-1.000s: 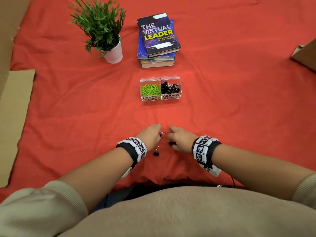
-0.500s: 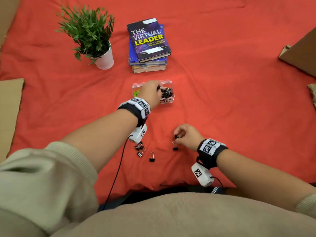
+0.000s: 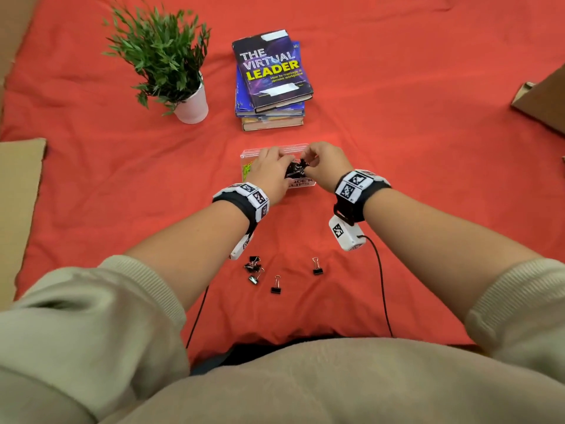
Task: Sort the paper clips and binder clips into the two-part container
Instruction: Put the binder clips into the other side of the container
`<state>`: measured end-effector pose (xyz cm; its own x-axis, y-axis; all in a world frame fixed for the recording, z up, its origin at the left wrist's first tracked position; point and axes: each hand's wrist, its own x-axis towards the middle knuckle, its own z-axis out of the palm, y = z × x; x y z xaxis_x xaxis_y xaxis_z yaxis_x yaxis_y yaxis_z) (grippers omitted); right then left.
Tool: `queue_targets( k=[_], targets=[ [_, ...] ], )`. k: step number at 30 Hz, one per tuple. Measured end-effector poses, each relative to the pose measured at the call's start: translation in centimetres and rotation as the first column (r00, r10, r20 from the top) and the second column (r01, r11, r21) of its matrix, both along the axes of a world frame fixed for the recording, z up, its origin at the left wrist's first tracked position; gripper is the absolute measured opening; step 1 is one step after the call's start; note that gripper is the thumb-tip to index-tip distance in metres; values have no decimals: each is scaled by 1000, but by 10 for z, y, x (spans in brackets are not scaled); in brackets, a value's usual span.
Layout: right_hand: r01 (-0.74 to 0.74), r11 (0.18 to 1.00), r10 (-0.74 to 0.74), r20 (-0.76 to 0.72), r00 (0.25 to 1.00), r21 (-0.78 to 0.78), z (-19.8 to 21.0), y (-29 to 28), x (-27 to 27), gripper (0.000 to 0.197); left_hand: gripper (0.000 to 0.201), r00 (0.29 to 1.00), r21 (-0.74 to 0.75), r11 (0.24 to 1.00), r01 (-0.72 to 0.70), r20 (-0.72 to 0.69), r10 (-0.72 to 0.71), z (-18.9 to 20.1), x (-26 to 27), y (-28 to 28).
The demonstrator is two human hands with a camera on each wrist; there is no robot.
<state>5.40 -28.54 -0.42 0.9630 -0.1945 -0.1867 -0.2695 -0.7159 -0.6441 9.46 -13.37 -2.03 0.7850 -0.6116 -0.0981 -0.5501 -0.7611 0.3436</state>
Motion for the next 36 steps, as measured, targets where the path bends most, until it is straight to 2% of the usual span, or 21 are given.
queue_targets(
  k=[4, 7, 9, 13, 15, 17, 19, 21, 25, 30, 31, 33, 36],
  targets=[
    [-240, 944, 236, -47, 971, -226, -11, 10, 10, 30, 44, 995, -87, 992, -87, -50, 83, 5, -14, 31],
    [-277, 890, 249, -121, 961, -363, -16, 7, 8, 35, 36, 981, -72, 989, -128, -158, 115, 1, -33, 64],
    [-266, 887, 239, -115, 964, -378, -14, 5, 0, 36, 30, 965, -4, 997, -75, -251, 71, -5, -49, 86],
    [-263, 912, 272, -16, 962, -314, -9, 13, -34, 33, 23, 928, 99, 990, 98, -368, -55, -13, -84, 115],
    [-287, 917, 282, -59, 958, -275, -9, 23, -60, 26, 26, 921, 135, 980, 143, -382, -82, -17, -99, 122],
    [-352, 899, 307, -200, 930, -260, -12, 34, -88, 21, 29, 924, 174, 974, 144, -376, -69, -23, -111, 126],
    [-448, 859, 329, -404, 854, -248, -21, 44, -114, 26, 28, 930, 186, 977, 101, -367, -26, -28, -118, 127],
    [-497, 841, 338, -512, 790, -212, -29, 51, -134, 31, 25, 932, 165, 985, 54, -363, 10, -30, -122, 125],
    [-437, 890, 328, -486, 810, -127, -35, 54, -152, 25, 28, 914, 89, 994, -56, -395, 87, -33, -126, 123],
    [-419, 907, 410, -302, 861, 36, -33, 69, -150, 29, 43, 860, -18, 965, -261, -458, 224, -29, -126, 128],
    [-460, 886, 457, -273, 846, 58, -34, 76, -149, 34, 43, 856, -23, 961, -275, -460, 234, -28, -126, 130],
    [-594, 803, 586, -245, 772, 48, -36, 95, -147, 36, 40, 860, -27, 961, -274, -455, 232, -26, -128, 133],
    [-772, 629, 724, -298, 623, -87, -44, 114, -148, 31, 34, 876, -42, 963, -265, -428, 222, -26, -129, 137]
  ],
)
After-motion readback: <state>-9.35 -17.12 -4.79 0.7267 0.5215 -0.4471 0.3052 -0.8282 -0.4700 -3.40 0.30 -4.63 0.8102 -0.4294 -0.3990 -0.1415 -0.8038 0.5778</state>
